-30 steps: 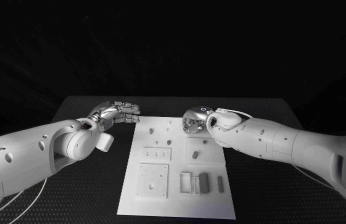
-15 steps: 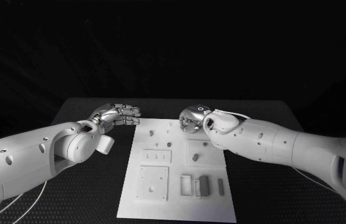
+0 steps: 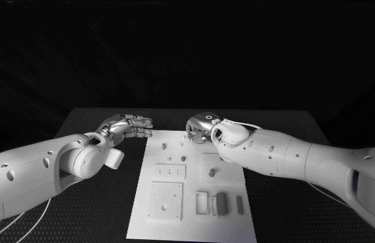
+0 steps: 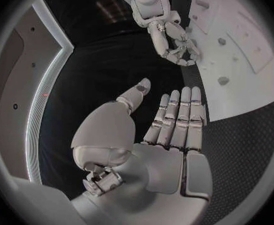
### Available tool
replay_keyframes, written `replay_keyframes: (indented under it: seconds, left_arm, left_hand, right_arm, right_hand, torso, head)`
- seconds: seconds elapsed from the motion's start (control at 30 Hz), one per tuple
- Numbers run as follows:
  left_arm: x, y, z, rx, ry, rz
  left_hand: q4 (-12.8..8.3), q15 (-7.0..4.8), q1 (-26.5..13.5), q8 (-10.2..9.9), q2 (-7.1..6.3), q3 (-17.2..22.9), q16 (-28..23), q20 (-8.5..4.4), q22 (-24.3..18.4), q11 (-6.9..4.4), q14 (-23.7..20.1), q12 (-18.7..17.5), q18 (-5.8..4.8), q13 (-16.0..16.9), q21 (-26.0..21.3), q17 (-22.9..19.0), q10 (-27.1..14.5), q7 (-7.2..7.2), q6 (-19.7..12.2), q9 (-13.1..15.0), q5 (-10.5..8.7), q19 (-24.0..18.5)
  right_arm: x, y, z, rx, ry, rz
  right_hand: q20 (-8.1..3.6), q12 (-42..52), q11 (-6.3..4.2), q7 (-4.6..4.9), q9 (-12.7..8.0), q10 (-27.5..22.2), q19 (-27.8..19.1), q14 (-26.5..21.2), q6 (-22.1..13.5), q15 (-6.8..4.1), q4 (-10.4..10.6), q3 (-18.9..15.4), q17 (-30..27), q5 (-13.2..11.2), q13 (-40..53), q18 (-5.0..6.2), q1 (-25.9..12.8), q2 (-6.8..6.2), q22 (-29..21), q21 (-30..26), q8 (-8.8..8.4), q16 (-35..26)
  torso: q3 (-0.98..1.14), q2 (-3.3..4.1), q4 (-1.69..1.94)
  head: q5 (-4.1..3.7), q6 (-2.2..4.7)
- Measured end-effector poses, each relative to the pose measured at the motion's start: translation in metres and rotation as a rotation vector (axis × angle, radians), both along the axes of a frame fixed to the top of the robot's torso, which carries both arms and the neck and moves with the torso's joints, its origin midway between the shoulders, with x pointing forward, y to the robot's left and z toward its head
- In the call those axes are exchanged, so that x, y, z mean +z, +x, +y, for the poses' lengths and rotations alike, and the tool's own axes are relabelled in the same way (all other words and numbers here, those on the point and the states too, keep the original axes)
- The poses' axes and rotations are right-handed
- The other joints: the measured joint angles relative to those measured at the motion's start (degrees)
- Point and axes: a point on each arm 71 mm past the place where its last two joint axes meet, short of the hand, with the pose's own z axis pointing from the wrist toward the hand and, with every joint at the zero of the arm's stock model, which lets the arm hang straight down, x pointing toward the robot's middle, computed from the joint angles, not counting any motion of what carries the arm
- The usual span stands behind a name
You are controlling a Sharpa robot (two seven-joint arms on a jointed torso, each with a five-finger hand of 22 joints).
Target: Assemble the parts on the task board
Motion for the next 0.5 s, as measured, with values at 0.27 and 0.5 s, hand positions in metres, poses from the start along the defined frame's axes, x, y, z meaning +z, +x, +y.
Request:
replay_keyframes:
  seconds: [0.27, 0.5]
  left_arm:
    - [0.000, 0.001, -0.004, -0.006, -0.001, 0.000]
    - [0.000, 0.001, -0.006, -0.009, -0.002, 0.000]
  left_hand:
    - [0.0, 0.00, 0.0, 0.0, 0.00, 0.0, -0.2, 0.00, 0.0, 0.00, 0.0, 0.0, 0.00, 0.0, 0.0, 0.0, 0.0, 0.00, 0.0, 0.0, 0.00, 0.0]
    - [0.0, 0.00, 0.0, 0.0, 0.00, 0.0, -0.2, 0.00, 0.0, 0.00, 0.0, 0.0, 0.00, 0.0, 0.0, 0.0, 0.0, 0.00, 0.0, 0.0, 0.00, 0.0]
  right_arm:
    - [0.000, 0.002, 0.013, 0.004, -0.009, -0.014]
    - [0.000, 0.004, 0.018, -0.002, -0.023, -0.026]
  right_hand:
    - [0.00, -0.2, 0.01, 0.00, 0.0, 0.0, 0.0, 0.0, 0.0, 0.00, 0.1, 0.1, -0.4, 0.0, -0.2, -0.01, -0.4, -0.37, 0.0, 0.0, -0.06, 0.0]
    - [0.01, -0.2, 0.01, 0.01, -0.1, 0.0, 0.0, 0.0, 0.0, 0.02, 0.1, 0.1, -0.5, 0.0, -0.3, -0.02, -0.4, -0.38, 0.0, 0.0, -0.18, 0.0]
  torso:
    - [-0.01, 0.05, 0.05]
    - [-0.08, 0.05, 0.08]
  head:
    - [-0.03, -0.03]
    - [0.01, -0.21]
